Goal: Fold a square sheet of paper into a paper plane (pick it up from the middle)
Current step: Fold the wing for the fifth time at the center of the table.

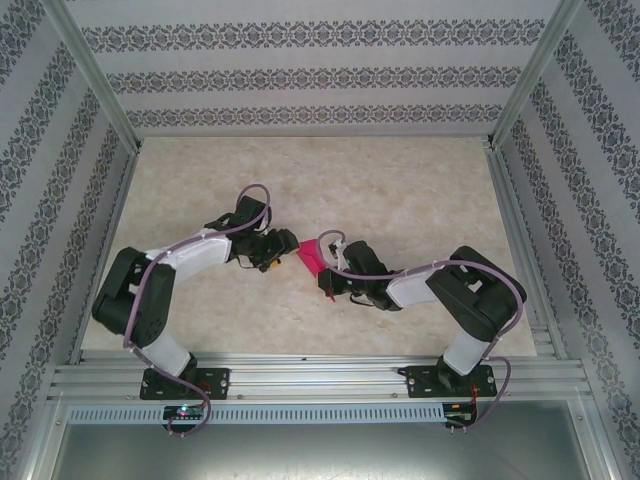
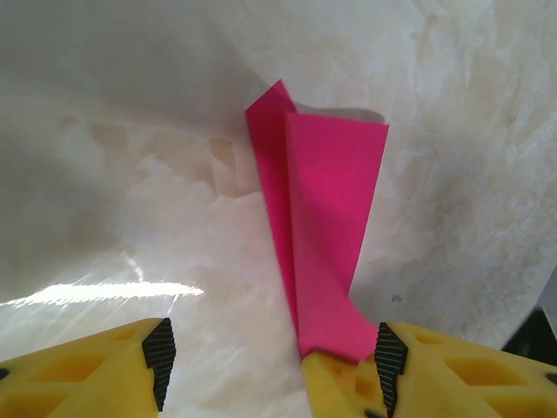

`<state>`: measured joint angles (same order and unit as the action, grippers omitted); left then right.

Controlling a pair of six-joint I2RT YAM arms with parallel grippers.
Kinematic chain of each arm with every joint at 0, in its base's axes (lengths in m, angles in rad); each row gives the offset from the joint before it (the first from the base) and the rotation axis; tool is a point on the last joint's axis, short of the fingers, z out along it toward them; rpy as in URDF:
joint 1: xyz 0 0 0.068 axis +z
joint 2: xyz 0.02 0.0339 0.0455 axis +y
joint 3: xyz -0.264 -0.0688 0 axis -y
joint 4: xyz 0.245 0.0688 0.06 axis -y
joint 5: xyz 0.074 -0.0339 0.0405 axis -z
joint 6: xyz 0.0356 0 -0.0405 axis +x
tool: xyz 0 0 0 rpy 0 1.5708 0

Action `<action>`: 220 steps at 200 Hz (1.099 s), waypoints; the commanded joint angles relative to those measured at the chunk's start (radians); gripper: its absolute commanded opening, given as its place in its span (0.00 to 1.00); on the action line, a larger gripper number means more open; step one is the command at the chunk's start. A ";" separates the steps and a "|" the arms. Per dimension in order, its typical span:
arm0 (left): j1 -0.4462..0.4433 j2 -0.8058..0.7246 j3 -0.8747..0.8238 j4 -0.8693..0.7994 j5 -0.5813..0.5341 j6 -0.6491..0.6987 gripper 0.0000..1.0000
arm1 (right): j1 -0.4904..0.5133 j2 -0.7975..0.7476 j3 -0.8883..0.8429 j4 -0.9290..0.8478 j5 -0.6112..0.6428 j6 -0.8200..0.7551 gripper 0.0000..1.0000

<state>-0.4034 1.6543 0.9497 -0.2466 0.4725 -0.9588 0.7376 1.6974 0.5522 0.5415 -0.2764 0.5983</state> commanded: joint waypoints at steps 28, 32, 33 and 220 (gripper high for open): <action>0.005 0.104 0.069 0.049 0.077 -0.067 0.65 | 0.095 -0.054 0.031 -0.124 0.205 -0.221 0.00; 0.005 0.108 0.069 0.048 0.078 -0.069 0.65 | 0.102 -0.056 0.032 -0.124 0.212 -0.236 0.00; 0.005 0.109 0.069 0.047 0.078 -0.069 0.65 | 0.104 -0.055 0.032 -0.124 0.214 -0.239 0.00; -0.002 0.128 0.094 -0.034 0.089 -0.038 0.00 | 0.258 -0.096 0.018 -0.174 0.527 -0.589 0.25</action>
<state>-0.4046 1.7817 1.0145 -0.2401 0.5537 -1.0214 0.9600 1.6154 0.5900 0.3950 0.1425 0.1425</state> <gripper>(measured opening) 0.061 0.238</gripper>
